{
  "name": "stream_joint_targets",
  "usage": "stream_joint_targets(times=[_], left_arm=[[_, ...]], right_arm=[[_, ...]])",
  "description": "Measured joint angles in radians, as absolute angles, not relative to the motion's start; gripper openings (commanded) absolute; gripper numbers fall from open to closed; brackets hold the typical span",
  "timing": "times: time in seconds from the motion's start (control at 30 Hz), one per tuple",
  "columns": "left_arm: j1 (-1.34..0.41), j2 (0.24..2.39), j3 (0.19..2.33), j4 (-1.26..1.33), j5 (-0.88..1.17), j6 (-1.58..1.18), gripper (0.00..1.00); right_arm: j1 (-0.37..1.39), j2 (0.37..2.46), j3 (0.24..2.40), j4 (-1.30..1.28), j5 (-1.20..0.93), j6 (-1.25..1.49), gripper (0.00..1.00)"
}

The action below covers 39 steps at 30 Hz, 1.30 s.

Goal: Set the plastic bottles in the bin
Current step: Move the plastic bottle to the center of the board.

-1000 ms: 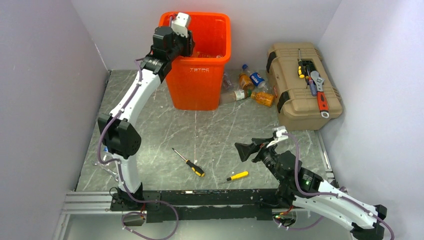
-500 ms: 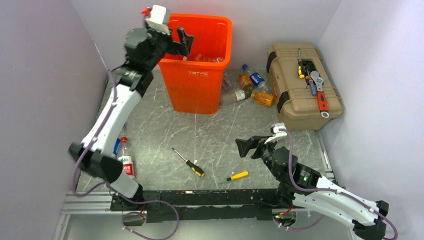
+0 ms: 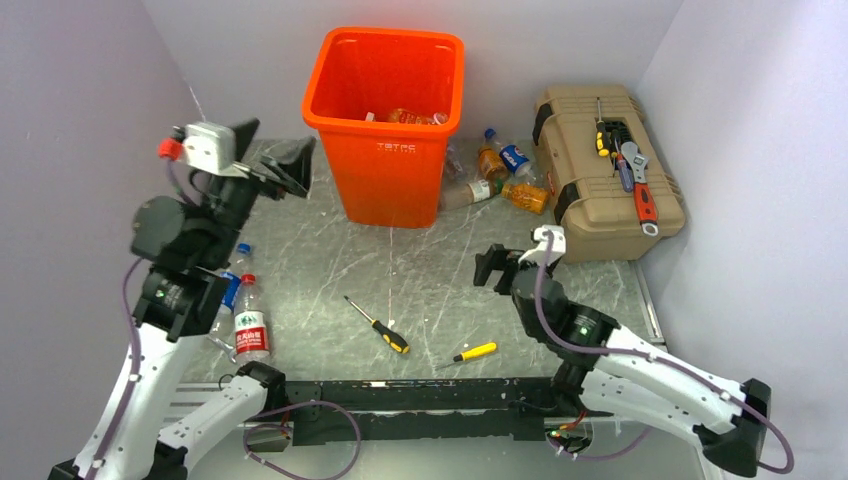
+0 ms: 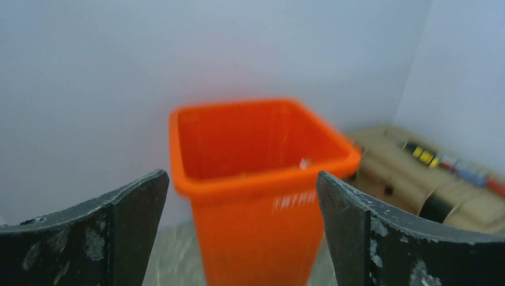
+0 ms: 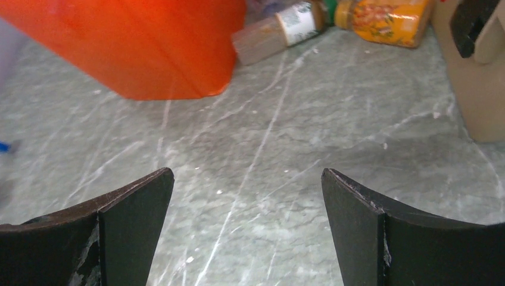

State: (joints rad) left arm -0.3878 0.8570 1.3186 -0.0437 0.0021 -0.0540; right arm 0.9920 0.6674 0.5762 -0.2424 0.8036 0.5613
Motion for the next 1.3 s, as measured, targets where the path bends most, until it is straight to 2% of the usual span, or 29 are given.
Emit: stream_joint_targets(times=[0.33, 0.57, 0.97, 1.3], left_arm=[[-0.387, 0.794, 0.876, -0.251, -0.083, -0.162, 0.99], [-0.387, 0.701, 0.789, -0.266, -0.109, -0.239, 0.99], [-0.387, 0.677, 0.789, -0.254, -0.151, -0.268, 0.99], [-0.387, 0.675, 0.789, -0.254, -0.152, -0.279, 0.99]], right_arm=[[0.551, 1.012, 0.587, -0.102, 0.478, 0.772, 0.99], [0.493, 1.293, 0.649, 0.011, 0.434, 1.01, 0.99], [0.412, 1.783, 1.023, 0.07, 0.402, 1.32, 0.97], [0.37, 1.954, 1.165, 0.053, 0.367, 1.416, 0.95]])
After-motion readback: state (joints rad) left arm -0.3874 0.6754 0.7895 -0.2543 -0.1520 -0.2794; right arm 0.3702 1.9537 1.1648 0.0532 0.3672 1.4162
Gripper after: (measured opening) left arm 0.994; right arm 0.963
